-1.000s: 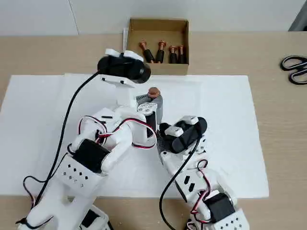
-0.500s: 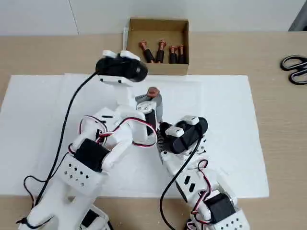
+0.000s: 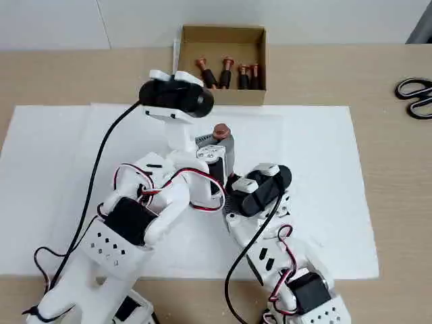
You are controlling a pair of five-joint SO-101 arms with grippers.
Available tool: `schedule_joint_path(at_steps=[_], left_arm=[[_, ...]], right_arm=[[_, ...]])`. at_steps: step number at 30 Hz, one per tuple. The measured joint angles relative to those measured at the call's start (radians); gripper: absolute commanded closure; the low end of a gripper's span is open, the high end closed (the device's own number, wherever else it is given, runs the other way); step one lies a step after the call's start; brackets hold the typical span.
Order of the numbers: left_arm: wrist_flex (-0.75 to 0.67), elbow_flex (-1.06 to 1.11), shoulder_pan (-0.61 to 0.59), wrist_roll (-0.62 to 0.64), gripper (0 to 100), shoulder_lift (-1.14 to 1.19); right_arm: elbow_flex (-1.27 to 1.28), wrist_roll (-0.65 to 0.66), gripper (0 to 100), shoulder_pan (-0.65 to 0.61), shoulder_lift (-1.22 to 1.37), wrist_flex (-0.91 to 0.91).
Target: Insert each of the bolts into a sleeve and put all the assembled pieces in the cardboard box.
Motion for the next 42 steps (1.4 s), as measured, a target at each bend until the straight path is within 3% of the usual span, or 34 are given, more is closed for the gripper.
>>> schedule_joint_path(at_steps=[31,42], left_arm=[[0.058,-0.006,0.043,-0.008,99,-0.009],[-0.038,0.089,0.017,-0.051,99,-0.011]], right_arm=[[0.005,0.000,99.5,-0.002,0.000,0.000],[0.005,0.000,99.5,-0.003,0.000,0.000]])
